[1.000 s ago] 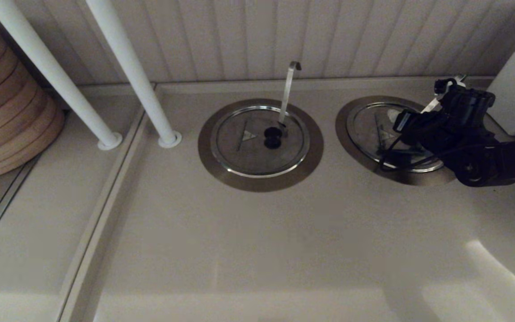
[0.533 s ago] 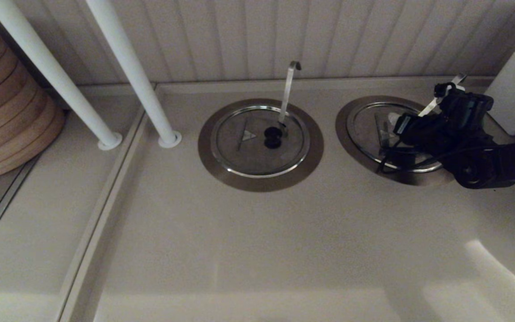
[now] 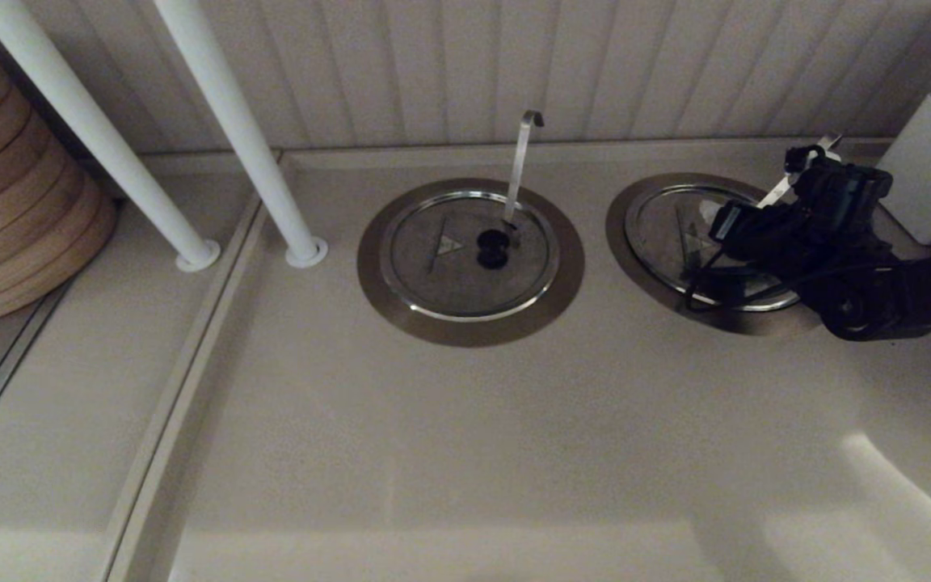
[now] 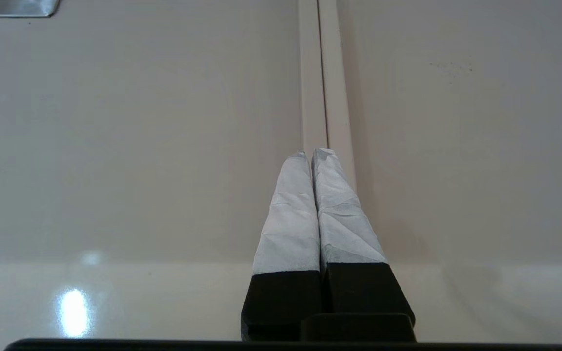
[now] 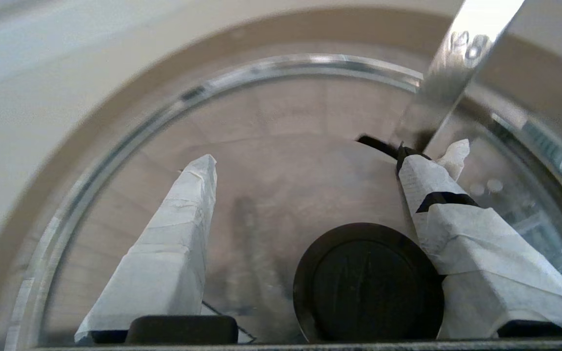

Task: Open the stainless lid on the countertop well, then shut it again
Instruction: Open the lid

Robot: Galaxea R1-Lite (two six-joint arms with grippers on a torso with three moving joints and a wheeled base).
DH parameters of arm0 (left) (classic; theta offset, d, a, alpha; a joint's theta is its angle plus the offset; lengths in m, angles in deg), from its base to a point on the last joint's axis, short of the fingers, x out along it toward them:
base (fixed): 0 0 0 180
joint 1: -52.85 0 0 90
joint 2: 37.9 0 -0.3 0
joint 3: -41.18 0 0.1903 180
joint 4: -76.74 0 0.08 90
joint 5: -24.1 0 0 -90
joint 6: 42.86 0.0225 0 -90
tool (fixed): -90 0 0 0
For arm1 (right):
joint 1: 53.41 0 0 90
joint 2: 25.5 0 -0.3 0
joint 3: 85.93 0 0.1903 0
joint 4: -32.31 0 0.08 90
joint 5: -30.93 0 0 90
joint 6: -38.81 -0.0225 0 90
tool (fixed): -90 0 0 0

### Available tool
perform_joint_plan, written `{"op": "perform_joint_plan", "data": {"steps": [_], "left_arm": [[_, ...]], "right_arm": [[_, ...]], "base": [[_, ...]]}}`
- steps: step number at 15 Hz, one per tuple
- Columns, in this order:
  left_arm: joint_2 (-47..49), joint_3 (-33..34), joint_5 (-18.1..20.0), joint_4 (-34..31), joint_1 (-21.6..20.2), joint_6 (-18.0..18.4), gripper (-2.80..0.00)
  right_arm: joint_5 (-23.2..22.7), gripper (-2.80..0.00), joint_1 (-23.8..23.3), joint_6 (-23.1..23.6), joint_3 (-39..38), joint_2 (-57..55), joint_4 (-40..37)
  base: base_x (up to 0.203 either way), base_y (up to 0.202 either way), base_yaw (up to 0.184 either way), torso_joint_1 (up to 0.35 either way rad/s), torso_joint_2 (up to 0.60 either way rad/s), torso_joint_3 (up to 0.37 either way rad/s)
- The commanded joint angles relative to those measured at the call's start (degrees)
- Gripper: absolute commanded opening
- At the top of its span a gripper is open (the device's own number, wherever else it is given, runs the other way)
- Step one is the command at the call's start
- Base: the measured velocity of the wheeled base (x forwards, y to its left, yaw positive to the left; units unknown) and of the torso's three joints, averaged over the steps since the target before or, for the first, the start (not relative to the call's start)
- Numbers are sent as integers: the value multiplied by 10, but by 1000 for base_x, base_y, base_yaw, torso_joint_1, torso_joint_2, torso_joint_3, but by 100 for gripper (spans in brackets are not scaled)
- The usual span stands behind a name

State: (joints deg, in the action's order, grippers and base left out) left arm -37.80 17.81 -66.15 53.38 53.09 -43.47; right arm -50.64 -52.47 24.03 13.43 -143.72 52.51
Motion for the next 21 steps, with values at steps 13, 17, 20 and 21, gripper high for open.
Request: {"op": "perform_joint_plan", "data": {"steps": [13,17,20,21], "left_arm": [[0,0,0,0,0,0,-280],[0,0,0,0,0,0,-280],[0,0,1,1,0,0,-280],[0,0,0,0,0,0,-280]], "right_arm": [[3,0,17,-1,-13,31,4],[4,0,36,-1,-25,42,15],[4,0,46,0,-24,48,15],[4,0,51,1,-22,49,15]], "base": [[0,0,0,0,0,0],[0,0,0,0,0,0],[0,0,0,0,0,0],[0,0,0,0,0,0]]}}
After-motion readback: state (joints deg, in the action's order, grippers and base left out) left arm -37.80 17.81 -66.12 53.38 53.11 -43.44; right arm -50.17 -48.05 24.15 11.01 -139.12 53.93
